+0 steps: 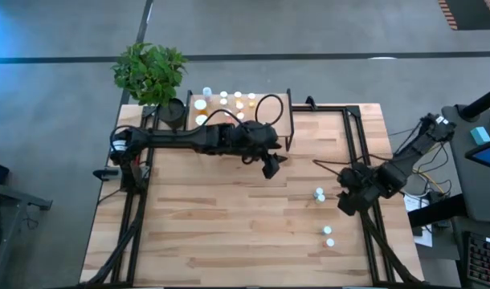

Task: Pick and place medicine bottles onto shelf by color
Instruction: Put the yellow pill bottle on the shelf

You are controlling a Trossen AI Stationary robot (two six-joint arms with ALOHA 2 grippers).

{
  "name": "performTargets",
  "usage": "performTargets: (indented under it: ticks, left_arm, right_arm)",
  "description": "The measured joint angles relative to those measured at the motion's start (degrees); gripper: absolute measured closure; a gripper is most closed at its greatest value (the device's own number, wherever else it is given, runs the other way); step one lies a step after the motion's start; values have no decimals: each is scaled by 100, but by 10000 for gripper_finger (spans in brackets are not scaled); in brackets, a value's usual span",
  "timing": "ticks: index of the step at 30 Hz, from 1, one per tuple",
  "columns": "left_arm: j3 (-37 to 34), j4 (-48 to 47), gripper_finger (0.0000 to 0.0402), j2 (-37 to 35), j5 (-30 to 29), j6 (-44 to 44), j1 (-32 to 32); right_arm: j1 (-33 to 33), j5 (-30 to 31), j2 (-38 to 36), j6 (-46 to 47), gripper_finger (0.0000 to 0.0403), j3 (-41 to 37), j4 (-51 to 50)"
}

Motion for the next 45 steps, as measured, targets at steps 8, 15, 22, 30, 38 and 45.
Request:
performTargets:
  ticks: [8,15,22,30,38,45]
  left_arm:
    - [216,-316,187,-380,220,-229,-84]
    - [-65,-1840,187,-1090,-244,-397,-167]
    - [-1385,-2653,187,-2032,-740,-570,-791]
    - [-3541,-2036,187,-3364,-1039,-1690,-1146]
    - [-4284,-778,187,-3659,-795,-2314,-1168]
    - [-4202,162,187,-3400,-490,-2154,-1197]
  right_arm:
    - [403,35,393,484,204,264,32]
    - [545,39,882,167,204,138,233]
    - [539,582,1630,870,204,119,528]
    - [983,272,2453,2787,204,166,1116]
    - [1122,1259,3285,3044,204,306,1233]
    - [1126,1289,4012,3058,204,310,1508]
